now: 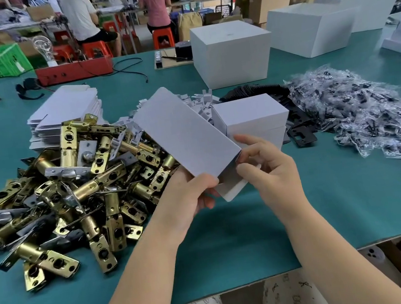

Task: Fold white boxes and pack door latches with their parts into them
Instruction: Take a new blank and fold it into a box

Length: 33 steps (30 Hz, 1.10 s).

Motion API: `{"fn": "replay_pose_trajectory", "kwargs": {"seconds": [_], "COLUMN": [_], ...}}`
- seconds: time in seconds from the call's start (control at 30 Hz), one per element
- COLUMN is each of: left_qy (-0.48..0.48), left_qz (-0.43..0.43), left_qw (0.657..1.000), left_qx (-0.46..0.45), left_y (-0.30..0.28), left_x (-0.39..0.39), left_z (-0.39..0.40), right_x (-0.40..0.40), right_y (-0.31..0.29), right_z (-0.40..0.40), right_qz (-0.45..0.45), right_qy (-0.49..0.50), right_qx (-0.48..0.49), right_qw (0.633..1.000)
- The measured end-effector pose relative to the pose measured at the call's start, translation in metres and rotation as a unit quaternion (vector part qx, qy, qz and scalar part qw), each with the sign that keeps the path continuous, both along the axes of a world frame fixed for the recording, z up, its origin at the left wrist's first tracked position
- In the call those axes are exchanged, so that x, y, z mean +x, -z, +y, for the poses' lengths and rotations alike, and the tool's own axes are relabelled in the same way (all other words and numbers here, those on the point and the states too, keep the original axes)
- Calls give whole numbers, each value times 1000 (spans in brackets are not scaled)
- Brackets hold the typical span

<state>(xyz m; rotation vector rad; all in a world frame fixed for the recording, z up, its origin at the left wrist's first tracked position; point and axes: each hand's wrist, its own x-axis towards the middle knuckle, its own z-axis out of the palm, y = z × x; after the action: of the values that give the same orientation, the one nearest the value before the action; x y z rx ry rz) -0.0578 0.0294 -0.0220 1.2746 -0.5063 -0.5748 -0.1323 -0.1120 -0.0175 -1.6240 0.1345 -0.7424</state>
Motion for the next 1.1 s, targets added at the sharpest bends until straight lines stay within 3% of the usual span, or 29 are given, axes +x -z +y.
{"fn": "replay_pose_trajectory", "kwargs": {"seconds": [0.17,0.33,0.53,0.7,1.1], "left_qy": [-58,-90,-146,-171,-80], "left_qz": [-39,-113,-277,-222,-259], "left_qw": [998,988,949,960,963], "left_qx": [3,-57,40,-15,6], "left_y": [-4,-4,-2,-4,-7], "left_x": [0,1,-2,-5,-15], "left_z": [1,5,5,3,5], "right_x": [0,0,-1,-4,0], "right_y": [1,2,2,2,-2], "right_z": [3,4,1,0,-2], "right_qz": [20,31,44,-31,28], "right_qy": [-8,-10,-41,-139,-148], "right_qx": [-47,-4,52,108,160], "right_qw": [999,999,997,984,975]}}
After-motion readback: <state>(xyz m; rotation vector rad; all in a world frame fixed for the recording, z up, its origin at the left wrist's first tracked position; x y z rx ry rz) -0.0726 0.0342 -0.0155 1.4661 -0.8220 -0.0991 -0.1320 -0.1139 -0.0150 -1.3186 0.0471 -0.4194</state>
